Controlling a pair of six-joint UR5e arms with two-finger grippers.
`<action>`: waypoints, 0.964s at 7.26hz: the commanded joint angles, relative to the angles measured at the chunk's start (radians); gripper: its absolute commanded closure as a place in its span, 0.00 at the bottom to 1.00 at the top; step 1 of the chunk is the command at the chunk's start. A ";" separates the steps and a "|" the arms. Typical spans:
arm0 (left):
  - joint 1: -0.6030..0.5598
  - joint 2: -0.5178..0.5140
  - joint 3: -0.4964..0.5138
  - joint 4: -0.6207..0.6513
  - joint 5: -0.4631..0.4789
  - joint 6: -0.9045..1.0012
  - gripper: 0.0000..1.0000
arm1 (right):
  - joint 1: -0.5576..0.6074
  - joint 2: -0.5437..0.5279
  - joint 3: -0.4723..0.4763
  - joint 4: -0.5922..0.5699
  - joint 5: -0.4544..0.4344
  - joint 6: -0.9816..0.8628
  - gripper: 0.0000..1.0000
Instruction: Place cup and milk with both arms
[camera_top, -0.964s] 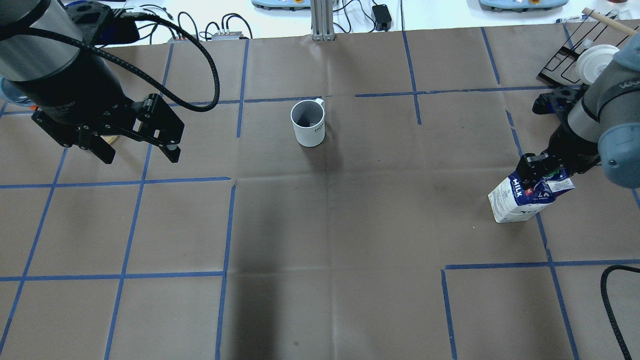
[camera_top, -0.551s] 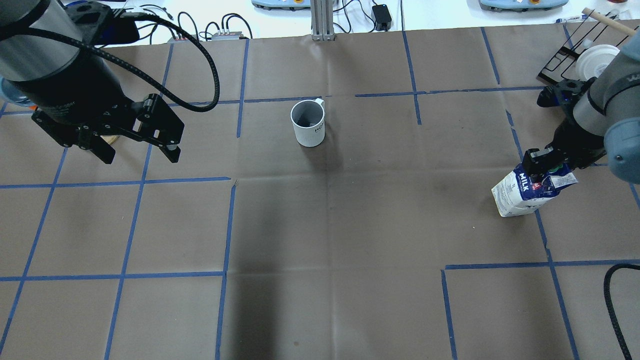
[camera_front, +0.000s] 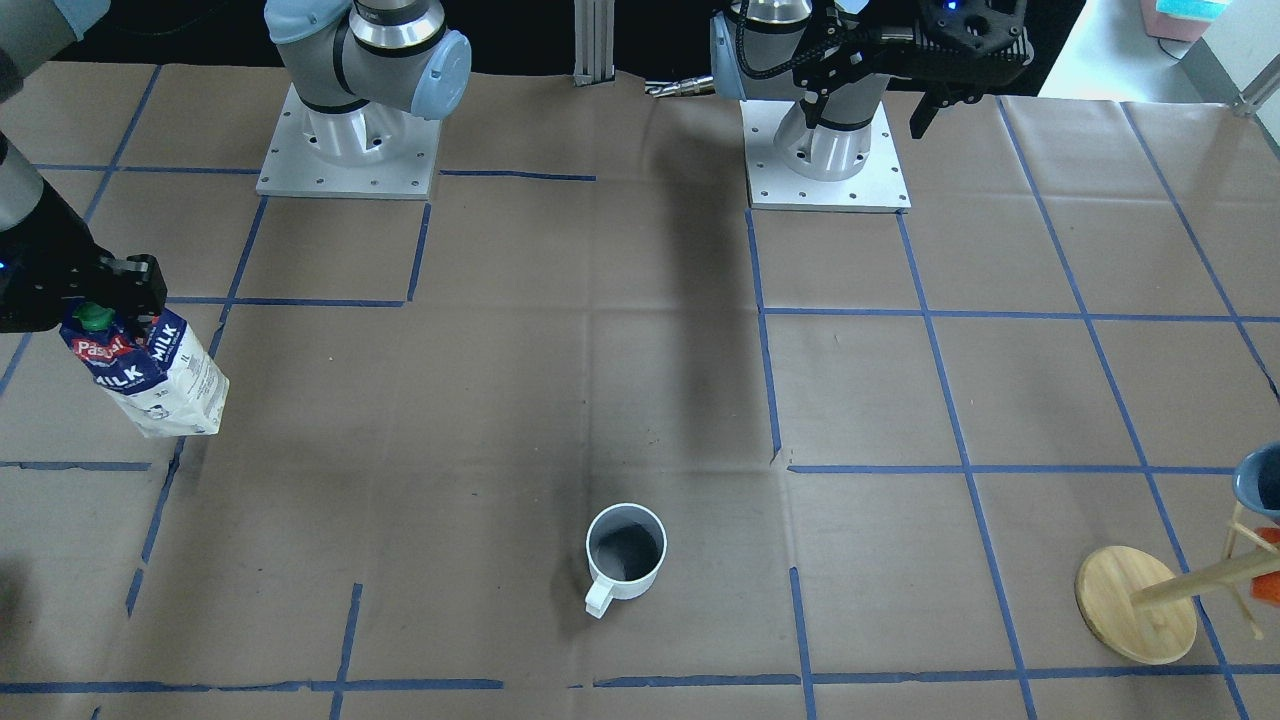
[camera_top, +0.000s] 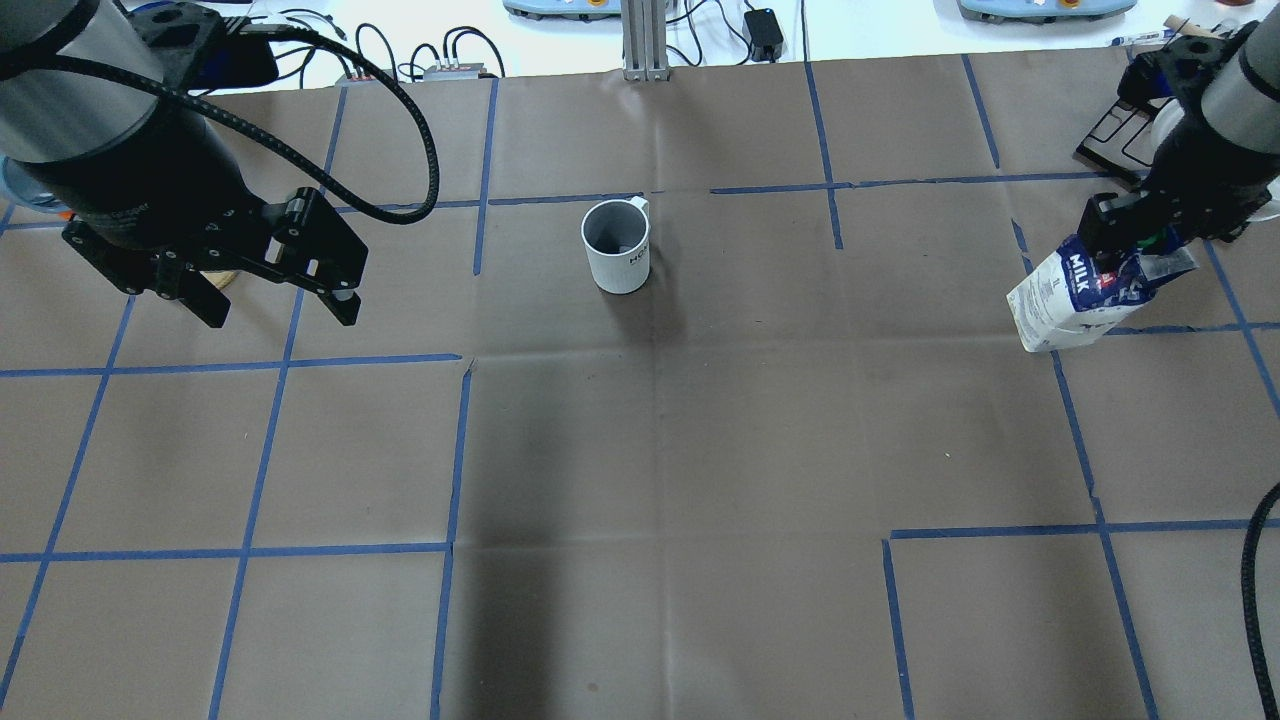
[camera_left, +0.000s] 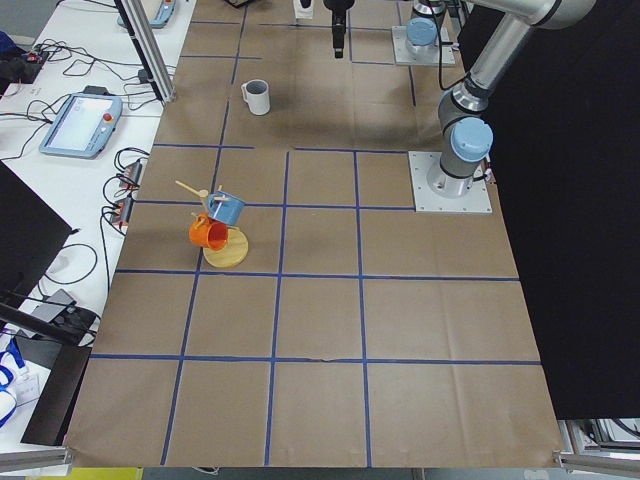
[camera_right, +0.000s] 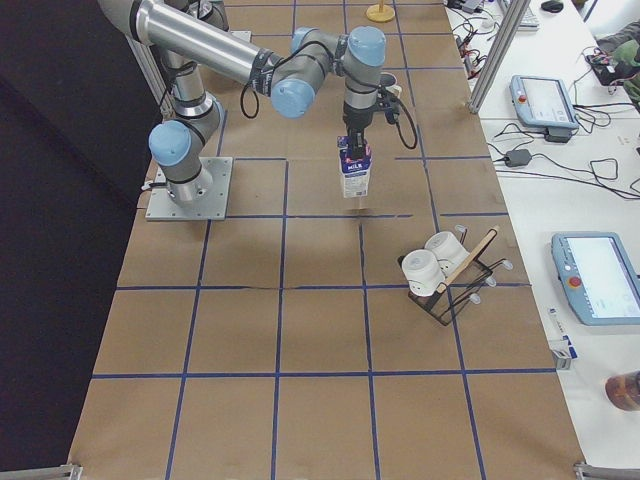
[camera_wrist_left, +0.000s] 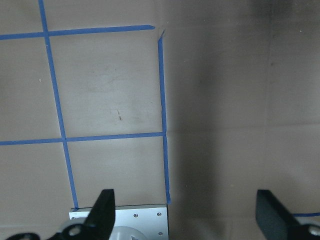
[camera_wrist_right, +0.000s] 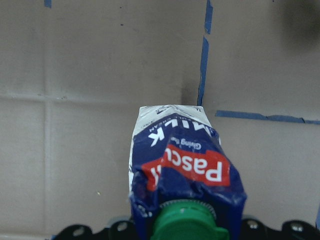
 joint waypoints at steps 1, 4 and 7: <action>0.000 0.001 0.000 0.000 0.000 0.001 0.00 | 0.154 0.106 -0.169 0.070 -0.008 0.146 0.55; 0.000 0.001 0.000 0.000 0.002 0.001 0.00 | 0.369 0.312 -0.430 0.147 -0.001 0.425 0.54; 0.000 0.001 0.000 0.000 0.000 0.001 0.00 | 0.535 0.557 -0.705 0.153 0.003 0.648 0.51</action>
